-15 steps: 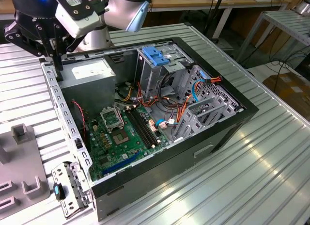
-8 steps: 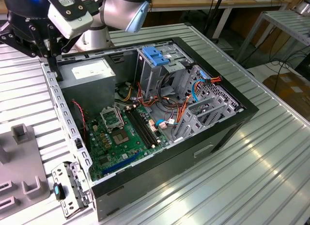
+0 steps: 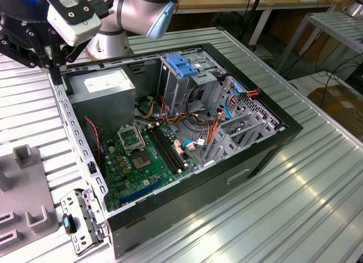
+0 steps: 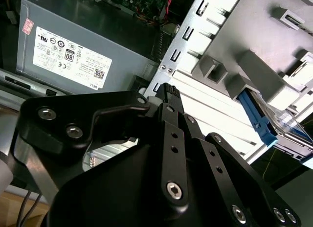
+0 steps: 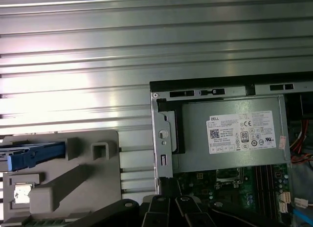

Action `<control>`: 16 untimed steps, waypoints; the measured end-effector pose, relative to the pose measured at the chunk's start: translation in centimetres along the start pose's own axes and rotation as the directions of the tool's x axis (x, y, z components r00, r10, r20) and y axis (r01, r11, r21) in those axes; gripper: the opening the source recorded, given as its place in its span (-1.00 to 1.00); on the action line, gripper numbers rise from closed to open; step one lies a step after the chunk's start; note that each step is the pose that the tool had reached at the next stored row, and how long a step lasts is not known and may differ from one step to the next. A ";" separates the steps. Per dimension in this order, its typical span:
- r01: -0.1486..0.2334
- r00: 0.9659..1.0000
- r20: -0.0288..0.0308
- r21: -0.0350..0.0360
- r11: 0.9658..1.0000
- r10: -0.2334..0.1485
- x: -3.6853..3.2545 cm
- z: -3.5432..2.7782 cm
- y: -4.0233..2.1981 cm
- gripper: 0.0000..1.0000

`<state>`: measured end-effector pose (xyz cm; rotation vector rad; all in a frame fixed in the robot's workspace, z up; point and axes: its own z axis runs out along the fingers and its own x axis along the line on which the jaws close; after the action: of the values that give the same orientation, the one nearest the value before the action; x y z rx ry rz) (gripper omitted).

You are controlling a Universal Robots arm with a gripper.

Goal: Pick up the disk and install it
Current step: 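Reach for the disk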

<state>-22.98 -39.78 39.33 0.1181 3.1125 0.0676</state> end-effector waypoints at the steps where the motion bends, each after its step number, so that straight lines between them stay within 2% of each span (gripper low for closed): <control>1: 0.000 1.000 0.000 0.000 1.000 0.000 0.14 -0.01 -0.01 -0.79; 16: 0.000 1.000 0.000 0.000 1.000 0.000 1.83 -0.05 -0.11 -0.79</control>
<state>-24.81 -39.76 39.32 0.1180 3.1125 0.0677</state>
